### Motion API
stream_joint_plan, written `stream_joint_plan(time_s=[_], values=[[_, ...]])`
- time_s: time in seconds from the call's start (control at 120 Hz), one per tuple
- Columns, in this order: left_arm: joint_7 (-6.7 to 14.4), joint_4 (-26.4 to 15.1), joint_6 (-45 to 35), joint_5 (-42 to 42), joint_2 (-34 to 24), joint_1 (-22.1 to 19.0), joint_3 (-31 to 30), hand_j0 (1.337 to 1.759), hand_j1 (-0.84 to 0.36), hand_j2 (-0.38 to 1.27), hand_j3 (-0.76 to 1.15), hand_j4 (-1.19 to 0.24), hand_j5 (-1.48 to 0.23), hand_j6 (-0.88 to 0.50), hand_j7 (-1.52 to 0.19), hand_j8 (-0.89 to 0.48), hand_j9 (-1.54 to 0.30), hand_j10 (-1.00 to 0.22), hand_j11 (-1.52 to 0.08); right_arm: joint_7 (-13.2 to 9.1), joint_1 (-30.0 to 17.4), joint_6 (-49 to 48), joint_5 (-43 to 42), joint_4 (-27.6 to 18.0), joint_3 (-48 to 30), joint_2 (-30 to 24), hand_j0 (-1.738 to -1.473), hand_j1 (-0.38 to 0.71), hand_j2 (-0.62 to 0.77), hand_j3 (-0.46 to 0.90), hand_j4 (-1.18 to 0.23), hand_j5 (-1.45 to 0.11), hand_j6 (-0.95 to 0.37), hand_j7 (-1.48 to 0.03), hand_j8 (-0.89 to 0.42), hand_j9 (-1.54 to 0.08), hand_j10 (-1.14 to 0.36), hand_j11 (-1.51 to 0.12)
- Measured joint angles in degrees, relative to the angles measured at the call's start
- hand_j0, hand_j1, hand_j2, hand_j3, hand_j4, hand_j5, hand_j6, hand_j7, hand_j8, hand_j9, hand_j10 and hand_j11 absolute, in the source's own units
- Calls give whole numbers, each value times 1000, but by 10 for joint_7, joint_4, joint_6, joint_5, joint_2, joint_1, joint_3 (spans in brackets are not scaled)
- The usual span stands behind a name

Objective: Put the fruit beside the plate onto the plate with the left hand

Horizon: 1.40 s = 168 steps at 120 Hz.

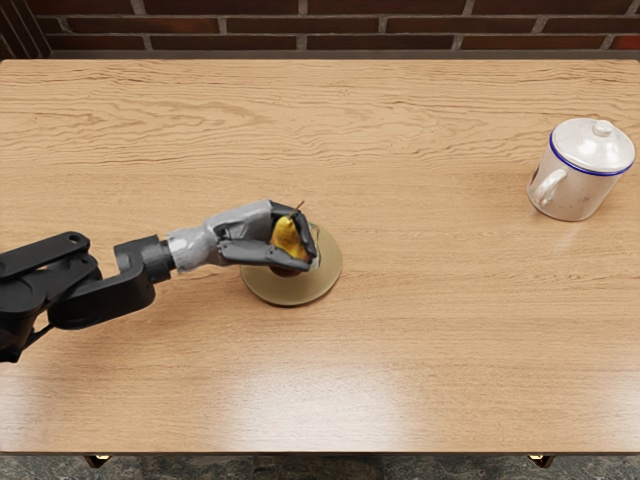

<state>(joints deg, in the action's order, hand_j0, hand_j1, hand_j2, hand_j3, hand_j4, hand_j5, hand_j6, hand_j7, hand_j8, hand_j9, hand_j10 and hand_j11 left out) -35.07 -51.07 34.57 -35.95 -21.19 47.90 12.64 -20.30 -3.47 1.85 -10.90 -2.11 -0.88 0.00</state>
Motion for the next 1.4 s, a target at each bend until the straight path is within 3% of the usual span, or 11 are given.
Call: stream_joint_plan(time_s=[0.258, 0.508, 0.758, 1.075, 1.4], values=[[0, 20, -7, 5, 14, 1, 3, 1658, -512, 347, 0, -656, -800, -699, -804, -540, -822, -500, -853, 0, 0, 0, 0, 0, 0, 0, -1658, -349, 1, 0, 0, 0, -1, 0, 0, 0, 0, 0], [1, 48, -7, 12, 28, 2, 10, 1658, -340, 195, 0, -543, -680, -556, -681, -509, -687, -498, -705, 0, 0, 0, 0, 0, 0, 0, -1658, -349, 1, 0, -1, 0, -1, 0, -1, 0, 0, 0], [1, 61, -7, 26, 30, 2, 12, 1658, -167, 112, 0, -423, -541, -427, -542, -413, -543, -410, -549, 0, 0, 0, 0, 0, 0, 0, -1658, -349, 1, 0, -1, 0, -1, 0, -1, 0, 0, 0], [1, 70, -4, 74, 19, 7, 12, 1658, 121, 46, 0, -191, -244, -191, -244, -188, -245, -187, -246, 0, 0, 0, 0, 0, 0, 0, -1658, -349, 1, 0, -1, 0, -1, 0, -1, 0, -1, 0], [1, 59, 4, 89, -79, 32, 11, 1658, 279, 16, 0, -60, -77, -61, -77, -60, -77, -59, -77, 0, 0, 0, 0, 0, 0, 0, -1658, -349, 1, 0, -1, 0, -1, 0, -1, 0, -1, 0]])
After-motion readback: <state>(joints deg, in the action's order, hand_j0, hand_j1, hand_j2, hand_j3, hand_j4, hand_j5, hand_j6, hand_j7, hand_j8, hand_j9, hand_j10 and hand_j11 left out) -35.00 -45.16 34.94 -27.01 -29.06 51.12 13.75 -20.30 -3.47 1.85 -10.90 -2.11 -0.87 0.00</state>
